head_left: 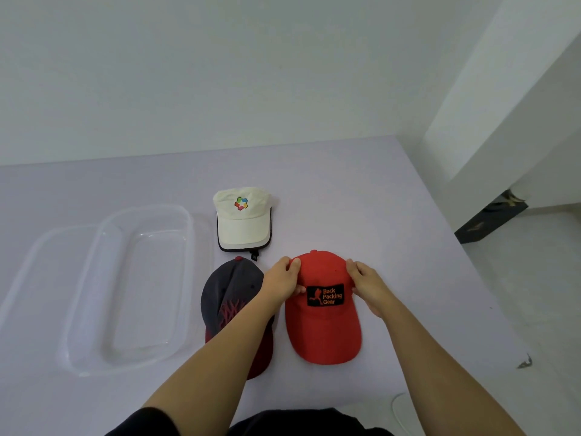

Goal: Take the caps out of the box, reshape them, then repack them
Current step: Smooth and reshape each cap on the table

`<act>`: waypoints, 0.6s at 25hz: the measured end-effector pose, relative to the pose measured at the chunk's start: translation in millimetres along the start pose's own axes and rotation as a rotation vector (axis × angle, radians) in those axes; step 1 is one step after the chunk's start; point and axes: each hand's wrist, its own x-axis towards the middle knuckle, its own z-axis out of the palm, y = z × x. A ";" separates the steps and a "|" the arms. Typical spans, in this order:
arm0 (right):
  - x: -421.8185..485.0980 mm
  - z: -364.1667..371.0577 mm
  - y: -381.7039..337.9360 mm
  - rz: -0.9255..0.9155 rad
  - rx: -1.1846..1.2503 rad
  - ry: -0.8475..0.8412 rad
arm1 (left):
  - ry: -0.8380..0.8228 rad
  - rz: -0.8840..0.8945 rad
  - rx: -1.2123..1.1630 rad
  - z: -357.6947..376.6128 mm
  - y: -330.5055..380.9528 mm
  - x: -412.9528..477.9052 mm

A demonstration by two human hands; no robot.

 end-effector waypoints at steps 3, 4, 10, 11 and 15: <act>0.0 -2.3 -2.2 0.027 0.039 -0.040 | -0.012 0.012 0.084 -0.8 -0.7 -0.5; 0.7 -3.1 -4.0 0.012 0.002 -0.009 | -0.015 -0.004 0.077 0.5 -0.3 -0.5; -2.9 -5.3 -7.8 -0.083 -0.335 0.148 | -0.057 -0.074 0.062 6.4 7.0 -1.0; -2.4 -6.0 -5.4 -0.063 -0.360 0.133 | -0.070 -0.074 0.091 5.3 6.8 -1.5; -3.0 -5.8 -13.9 -0.164 -0.358 0.380 | -0.032 0.013 0.239 -18.3 16.6 -6.7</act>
